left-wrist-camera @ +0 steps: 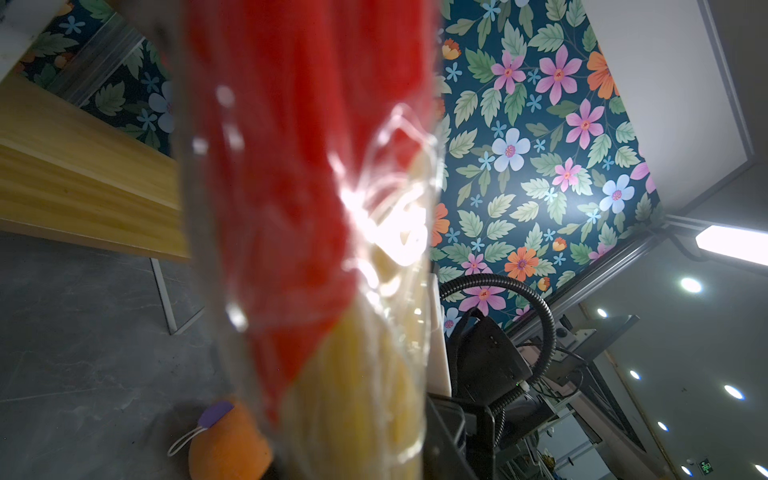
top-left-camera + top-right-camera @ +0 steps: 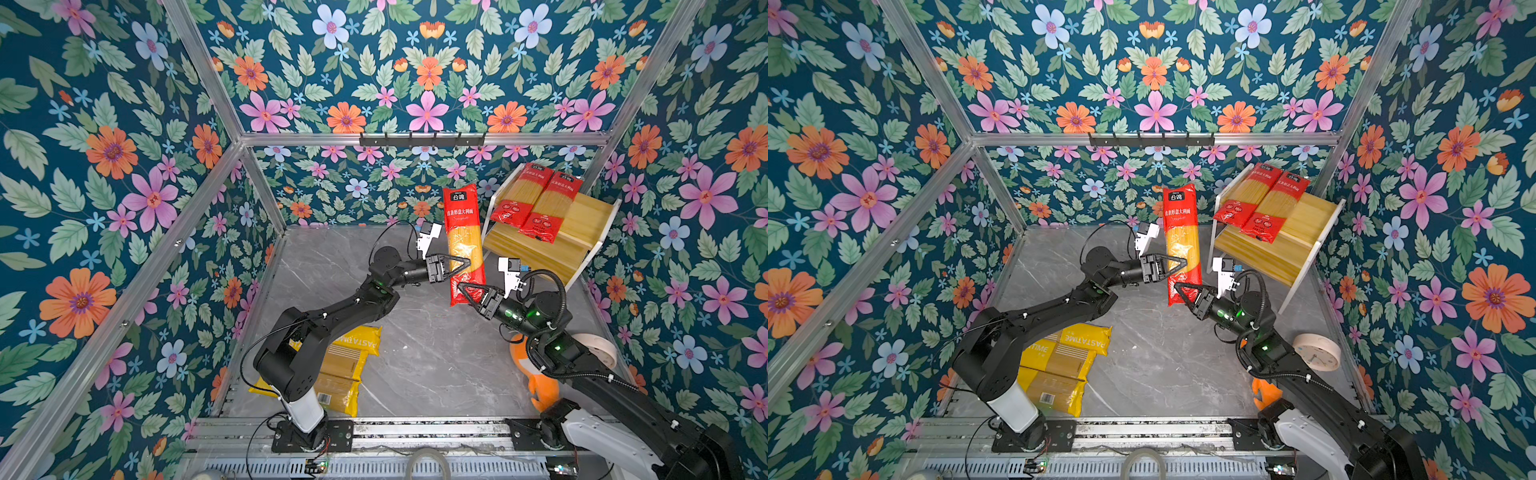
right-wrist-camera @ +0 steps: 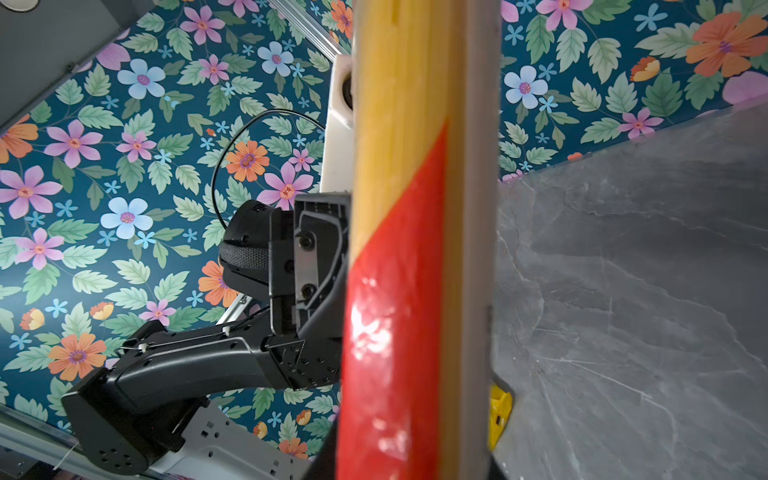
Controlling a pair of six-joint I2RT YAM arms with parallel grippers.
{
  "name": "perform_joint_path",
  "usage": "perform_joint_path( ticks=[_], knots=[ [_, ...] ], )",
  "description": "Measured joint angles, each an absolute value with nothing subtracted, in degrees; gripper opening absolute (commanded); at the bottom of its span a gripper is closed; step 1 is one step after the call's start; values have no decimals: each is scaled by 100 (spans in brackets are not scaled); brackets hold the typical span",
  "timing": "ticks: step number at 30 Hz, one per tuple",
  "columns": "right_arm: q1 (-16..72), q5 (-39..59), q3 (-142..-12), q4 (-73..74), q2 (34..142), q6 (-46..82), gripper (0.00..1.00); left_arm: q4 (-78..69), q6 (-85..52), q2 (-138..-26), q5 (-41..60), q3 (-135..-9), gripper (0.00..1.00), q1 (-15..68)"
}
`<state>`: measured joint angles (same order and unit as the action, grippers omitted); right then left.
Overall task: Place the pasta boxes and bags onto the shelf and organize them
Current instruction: 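Lift the spaghetti bag upright with both grippers toward the shelf, then carry the red bag to the upper tier with the right gripper while the left releases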
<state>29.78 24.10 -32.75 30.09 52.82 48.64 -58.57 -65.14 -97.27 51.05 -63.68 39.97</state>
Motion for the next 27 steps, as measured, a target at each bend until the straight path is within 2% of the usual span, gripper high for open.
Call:
perform_joint_path(
  ticks=[3, 8, 17, 27],
  knots=[
    [2971, 2377, -3304, 2974, 5262, 4877, 5, -5843, -6473, -9703, 5131, -6414, 61, 3983],
    [2816, 2480, -3782, 2309, 5207, 4764, 0, -5618, -6125, -9430, 5063, -6407, 75, 3800],
    [1282, 2670, -4943, 937, 4847, 5035, 0, -5511, -5916, -8969, 4797, -5601, 76, 3387],
    [-1938, 3382, -5972, -329, 4991, 6361, 0, -5354, -5830, -8958, 4606, -5135, 75, 3404]
  ],
)
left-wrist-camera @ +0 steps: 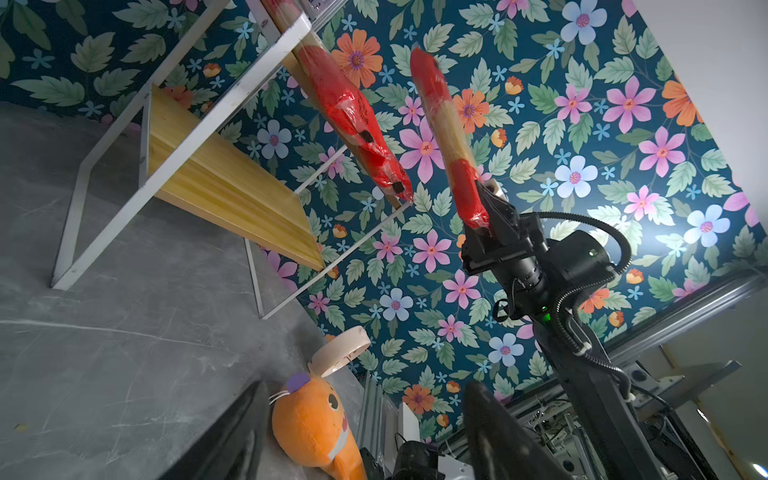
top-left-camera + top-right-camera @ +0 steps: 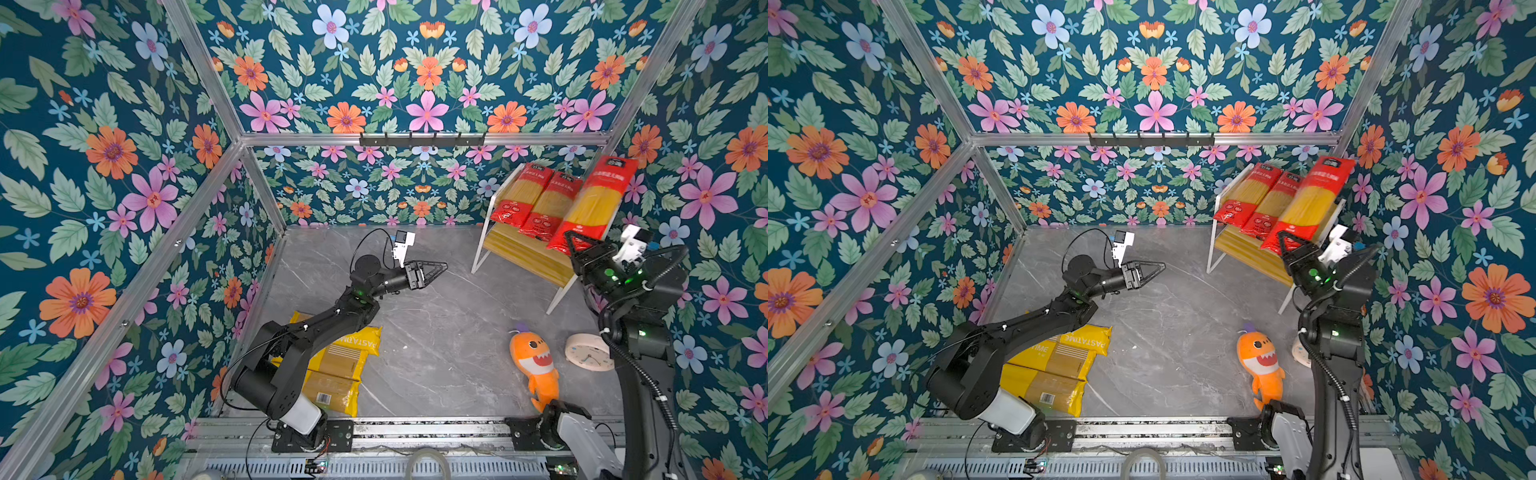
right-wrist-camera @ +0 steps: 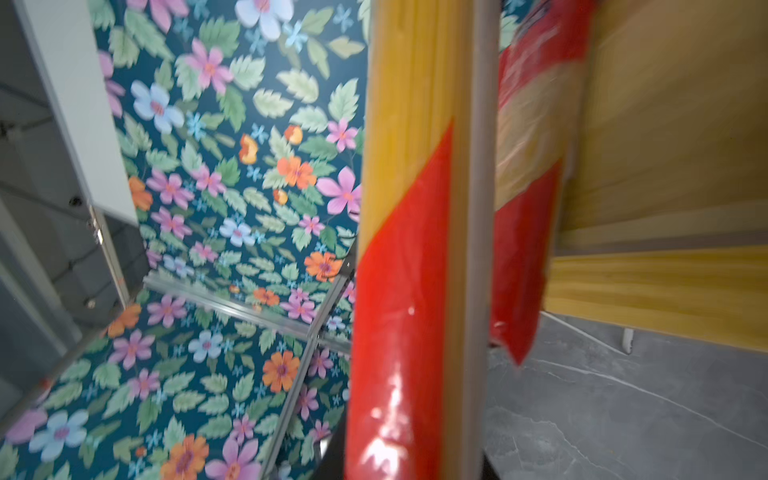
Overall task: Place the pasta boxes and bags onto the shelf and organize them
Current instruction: 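Carry the red bag to the upper tier with the right gripper while the left releases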
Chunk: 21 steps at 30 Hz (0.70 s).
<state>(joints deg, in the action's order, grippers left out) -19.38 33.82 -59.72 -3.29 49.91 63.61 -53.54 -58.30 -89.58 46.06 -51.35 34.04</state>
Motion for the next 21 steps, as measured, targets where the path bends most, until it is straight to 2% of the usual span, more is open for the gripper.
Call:
perform_joint_path(
  ticks=[4, 18, 19, 21],
  knots=[
    [-2292, 3682, -6071, -567, 5402, 6860, 0, -5358, -5833, -9028, 4565, -5092, 75, 3441],
    [-2331, 4101, -6783, -786, 6313, 7334, 0, -5577, -5931, -9192, 4493, -4917, 75, 3487],
    [-2331, 4128, -6862, -917, 6379, 7328, 1, -5581, -5968, -9203, 4491, -4921, 75, 3487],
    [-2331, 4156, -6936, -1133, 6462, 7317, 9, -5621, -5968, -9209, 4491, -4921, 75, 3487]
  ],
)
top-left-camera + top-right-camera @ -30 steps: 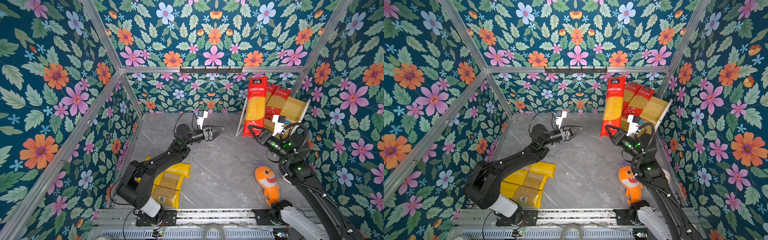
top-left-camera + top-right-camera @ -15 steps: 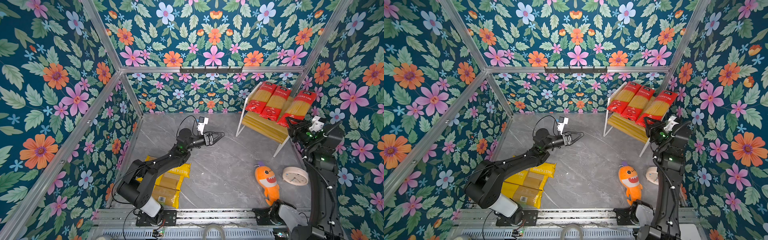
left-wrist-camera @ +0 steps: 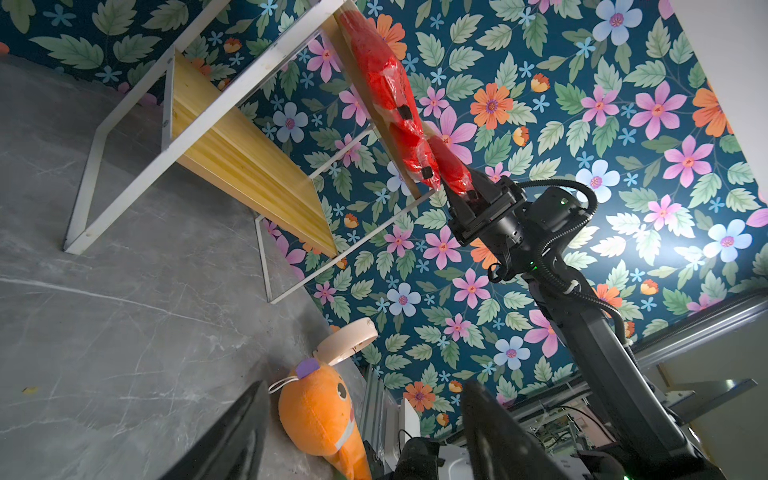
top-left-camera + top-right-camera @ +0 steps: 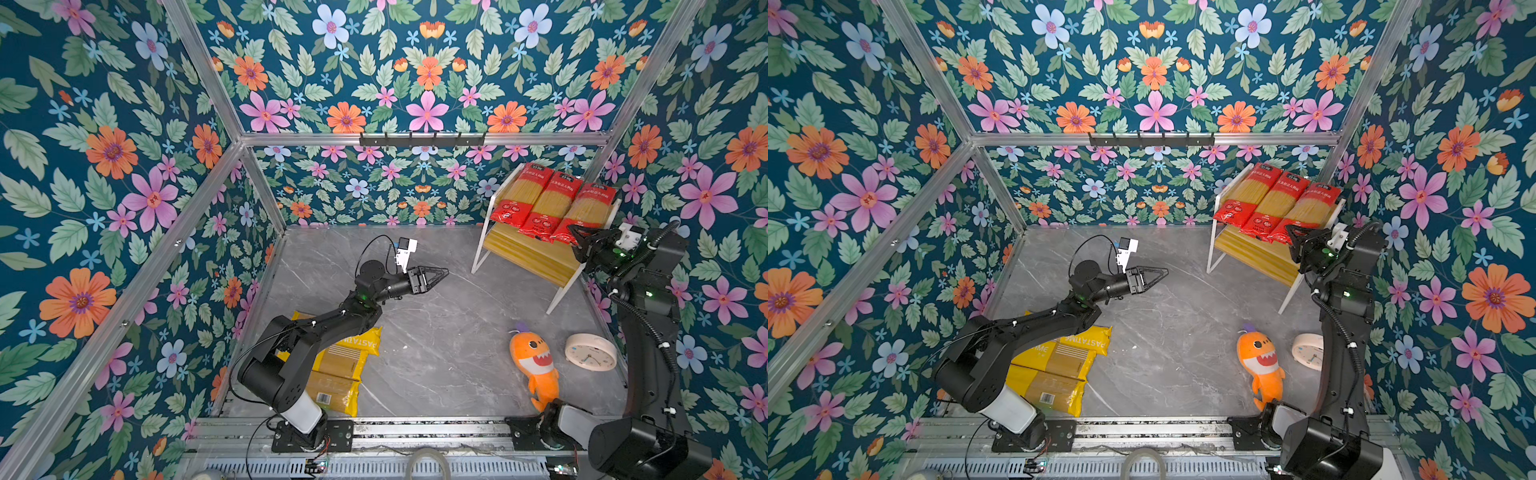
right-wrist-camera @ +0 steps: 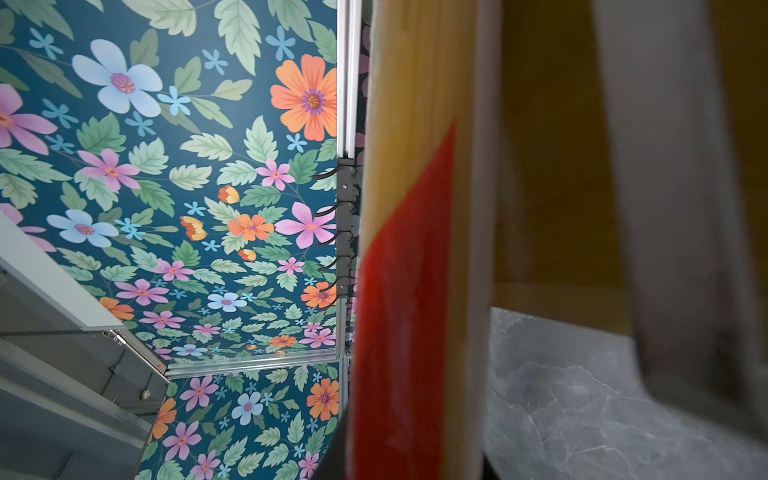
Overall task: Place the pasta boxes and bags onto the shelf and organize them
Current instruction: 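Carry the red bag to the upper tier with the right gripper while the left releases, then set the bag beside the others on the upper tier and open the right gripper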
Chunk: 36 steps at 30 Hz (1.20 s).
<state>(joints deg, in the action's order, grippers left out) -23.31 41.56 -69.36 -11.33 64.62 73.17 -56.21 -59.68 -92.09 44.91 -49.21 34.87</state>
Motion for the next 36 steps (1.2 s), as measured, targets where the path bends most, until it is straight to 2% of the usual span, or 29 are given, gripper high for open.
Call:
perform_joint_path(
  ticks=[3, 6, 9, 15, 21, 24, 28, 30, 36],
  knots=[
    [-2331, 4154, -6978, -1352, 6495, 7177, 34, -5680, -5972, -9198, 4493, -4906, 75, 3496],
    [-2331, 4128, -7024, -1584, 6414, 7059, 47, -5690, -5966, -9144, 4495, -4877, 75, 3518],
    [-2331, 4077, -7054, -1870, 6311, 6956, 54, -5686, -5942, -9091, 4495, -4862, 75, 3531],
    [-2331, 4025, -6963, -2423, 6082, 6698, 58, -5675, -5852, -9087, 4495, -4856, 75, 3559],
    [-2331, 4027, -6694, -2740, 5828, 6556, 57, -5675, -5852, -9091, 4495, -4858, 75, 3575],
    [-2331, 4027, -6615, -2842, 5673, 6438, 48, -5671, -5852, -9098, 4493, -4858, 75, 3599],
    [-2331, 4027, -6602, -2936, 5465, 6381, 25, -5673, -5850, -9098, 4493, -4847, 75, 3627],
    [-2362, 4038, -6611, -2936, 5468, 6335, 19, -5673, -5848, -9102, 4493, -4831, 75, 3638],
    [-2508, 4174, -6917, -2794, 5937, 6329, 16, -5662, -5833, -9109, 4486, -4818, 75, 3662]
  ],
)
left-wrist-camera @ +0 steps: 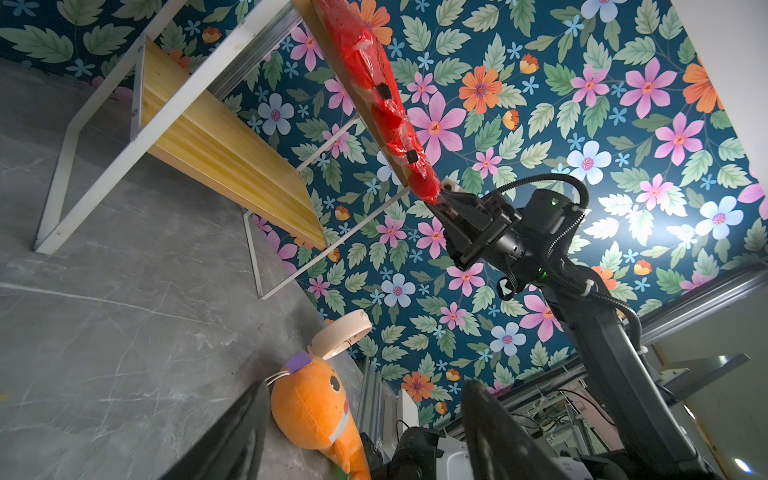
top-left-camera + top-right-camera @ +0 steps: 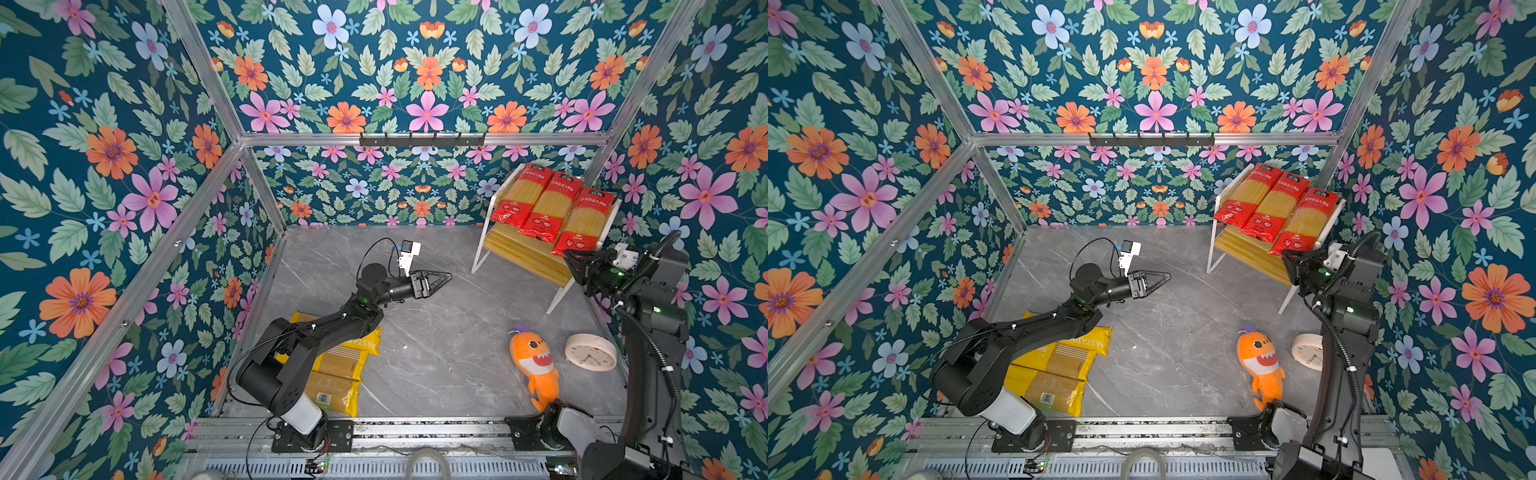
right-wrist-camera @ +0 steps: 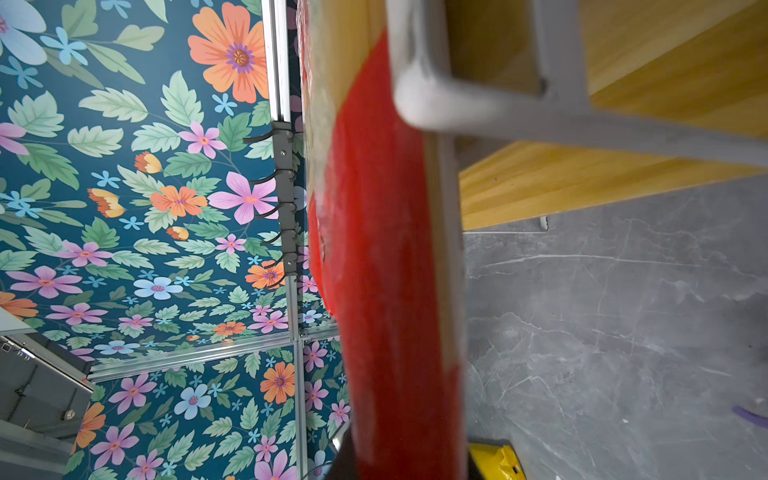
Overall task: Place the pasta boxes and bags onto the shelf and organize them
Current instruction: 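Set the bag beside the others on the upper tier and open the right gripper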
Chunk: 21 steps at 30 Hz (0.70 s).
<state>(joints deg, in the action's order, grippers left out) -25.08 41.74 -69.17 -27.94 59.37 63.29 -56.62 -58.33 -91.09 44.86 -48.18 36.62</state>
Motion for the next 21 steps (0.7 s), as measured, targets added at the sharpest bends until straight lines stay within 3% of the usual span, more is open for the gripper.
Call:
perform_joint_path(
  ticks=[7, 13, 21],
  knots=[
    [-2523, 4115, -7109, -2510, 6322, 6348, 17, -5653, -5811, -9087, 4466, -4790, 75, 3675],
    [-2526, 4143, -6932, -2429, 6165, 6298, 57, -5621, -5782, -9089, 4464, -4810, 75, 3673],
    [-2080, 4084, -6296, -2469, 5470, 6239, 63, -4807, -5142, -8901, 4254, -4987, 75, 3573]
  ],
)
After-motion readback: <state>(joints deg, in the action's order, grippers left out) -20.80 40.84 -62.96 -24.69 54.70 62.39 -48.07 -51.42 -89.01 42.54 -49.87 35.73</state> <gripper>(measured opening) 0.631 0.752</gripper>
